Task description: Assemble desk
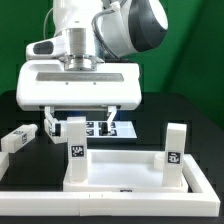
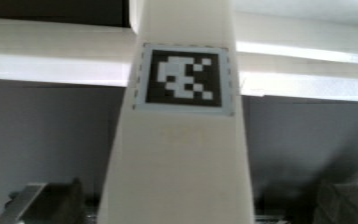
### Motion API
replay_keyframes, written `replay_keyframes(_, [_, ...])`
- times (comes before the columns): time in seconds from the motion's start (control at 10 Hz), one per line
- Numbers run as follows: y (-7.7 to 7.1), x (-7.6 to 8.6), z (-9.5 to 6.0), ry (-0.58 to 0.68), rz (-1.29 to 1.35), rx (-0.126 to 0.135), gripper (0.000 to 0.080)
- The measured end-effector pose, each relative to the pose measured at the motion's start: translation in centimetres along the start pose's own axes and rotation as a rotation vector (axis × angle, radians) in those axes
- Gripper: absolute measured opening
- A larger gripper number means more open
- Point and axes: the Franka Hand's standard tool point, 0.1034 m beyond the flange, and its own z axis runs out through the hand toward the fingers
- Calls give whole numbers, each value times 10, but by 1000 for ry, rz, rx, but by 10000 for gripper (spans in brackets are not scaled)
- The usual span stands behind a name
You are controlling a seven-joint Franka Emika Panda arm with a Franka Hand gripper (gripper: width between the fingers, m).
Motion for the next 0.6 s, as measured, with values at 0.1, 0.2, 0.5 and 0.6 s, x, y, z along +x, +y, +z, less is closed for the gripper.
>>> replay_keyframes(0.1, [1, 0, -1, -2, 2, 0, 649])
replay_keyframes(0.2, [-2, -3, -4, -78, 43, 62, 649])
replay_keyframes(0.5, [-10, 3, -16, -196, 121, 149, 649])
replay_keyframes(0.6, [-16, 4, -15, -263, 143, 193, 649])
